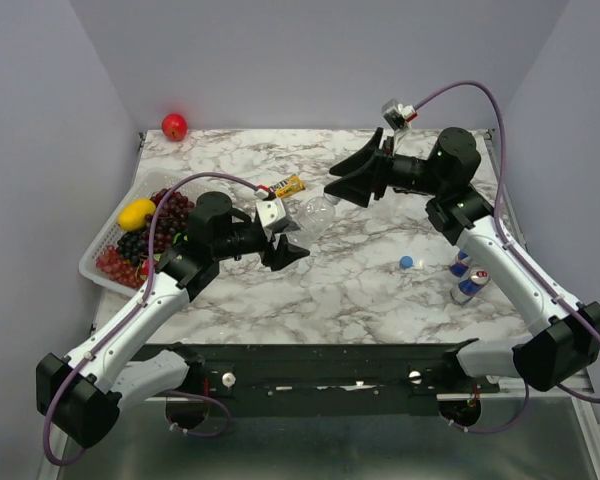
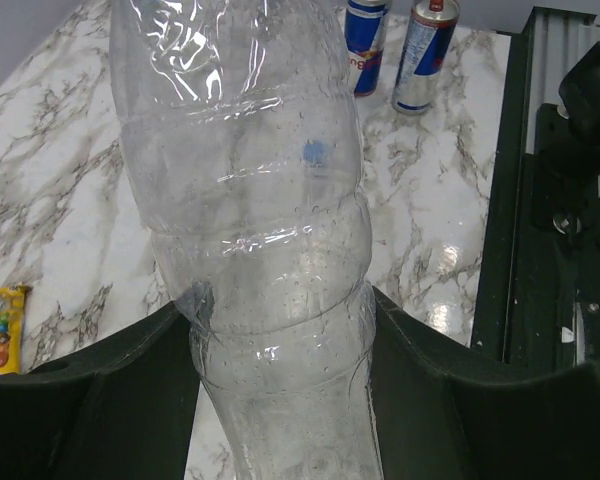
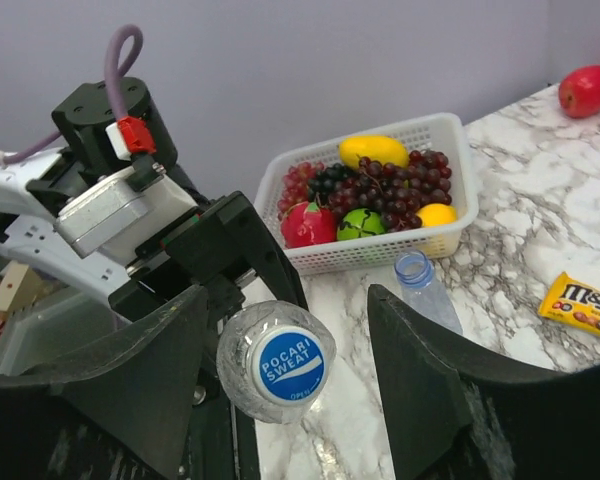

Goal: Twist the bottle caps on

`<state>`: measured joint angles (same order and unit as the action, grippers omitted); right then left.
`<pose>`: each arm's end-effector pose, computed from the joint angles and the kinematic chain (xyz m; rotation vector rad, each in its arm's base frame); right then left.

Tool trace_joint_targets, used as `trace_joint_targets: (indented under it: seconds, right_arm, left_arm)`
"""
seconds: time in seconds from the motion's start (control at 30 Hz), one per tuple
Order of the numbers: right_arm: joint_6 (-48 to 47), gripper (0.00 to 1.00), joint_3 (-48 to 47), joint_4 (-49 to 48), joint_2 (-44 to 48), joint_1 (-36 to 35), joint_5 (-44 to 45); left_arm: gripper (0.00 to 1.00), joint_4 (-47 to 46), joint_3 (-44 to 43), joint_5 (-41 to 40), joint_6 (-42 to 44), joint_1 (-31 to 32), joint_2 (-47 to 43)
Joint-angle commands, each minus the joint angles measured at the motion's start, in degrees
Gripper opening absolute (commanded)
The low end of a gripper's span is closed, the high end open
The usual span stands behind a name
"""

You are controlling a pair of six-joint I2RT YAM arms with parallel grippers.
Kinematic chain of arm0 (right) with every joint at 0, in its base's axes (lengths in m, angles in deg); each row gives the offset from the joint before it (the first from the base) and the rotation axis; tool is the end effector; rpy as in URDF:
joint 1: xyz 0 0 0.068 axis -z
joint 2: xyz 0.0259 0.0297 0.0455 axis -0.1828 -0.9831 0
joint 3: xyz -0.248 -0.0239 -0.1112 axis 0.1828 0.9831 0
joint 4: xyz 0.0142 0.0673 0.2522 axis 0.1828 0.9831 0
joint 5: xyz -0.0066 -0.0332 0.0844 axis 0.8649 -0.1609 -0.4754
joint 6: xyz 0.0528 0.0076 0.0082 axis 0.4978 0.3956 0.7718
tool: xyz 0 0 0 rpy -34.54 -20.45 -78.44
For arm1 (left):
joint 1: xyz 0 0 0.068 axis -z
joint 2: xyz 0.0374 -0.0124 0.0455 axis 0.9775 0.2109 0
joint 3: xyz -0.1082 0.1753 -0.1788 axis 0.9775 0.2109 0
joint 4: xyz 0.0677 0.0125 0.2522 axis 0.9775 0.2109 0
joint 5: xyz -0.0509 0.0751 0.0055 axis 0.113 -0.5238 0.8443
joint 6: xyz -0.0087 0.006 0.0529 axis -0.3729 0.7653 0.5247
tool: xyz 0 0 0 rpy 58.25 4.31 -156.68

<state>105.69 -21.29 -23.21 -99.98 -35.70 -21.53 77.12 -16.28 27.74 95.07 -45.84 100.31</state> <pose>0.2562 0.1506 0.4267 -0.7804 1.4587 1.3039 0.1819 -0.1402 0.3369 1.0718 1.5059 -0.9220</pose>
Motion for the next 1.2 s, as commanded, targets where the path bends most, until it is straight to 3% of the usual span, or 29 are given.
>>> trace_joint_targets:
  seconds: [0.0, 0.37, 0.67, 0.77, 0.8, 1.03, 1.17]
  right_arm:
    - [-0.15, 0.72, -0.61, -4.15, -1.75, -0.32, -7.17]
    - [0.64, 0.65, 2.29, -3.53, 0.53, -0.15, -5.69]
    - [0.20, 0.37, 4.05, -2.48, 1.85, -0.23, 1.59]
    - [0.65, 0.23, 1.78, -0.20, 1.42, -0.67, 9.74]
    - [0.03, 0.18, 0.37, 1.64, 0.98, -1.11, 11.61]
    - [-3.31, 0.05, -9.31, 7.98, -4.91, -4.97, 24.63]
    - [-6.11, 0.01, -10.11, 11.32, -5.97, -7.61, 30.69]
  left_arm:
    - [0.00, 0.50, -2.34, 5.01, -0.41, 0.00, -0.37]
    - [0.00, -0.11, -2.78, 3.95, -0.76, -0.08, -0.45]
    - [0.00, -0.99, -2.69, 2.73, -0.59, -0.08, -0.19]
    - [0.00, -2.40, -1.03, -5.59, 0.46, 2.54, -0.28]
    - [0.00, -3.71, 0.55, -13.54, 1.51, 6.56, -0.80]
    - [0.00, -11.70, 4.95, -34.41, 10.14, 22.57, 2.79]
    - [0.00, -18.64, 5.05, -39.63, 9.26, 24.26, 6.75]
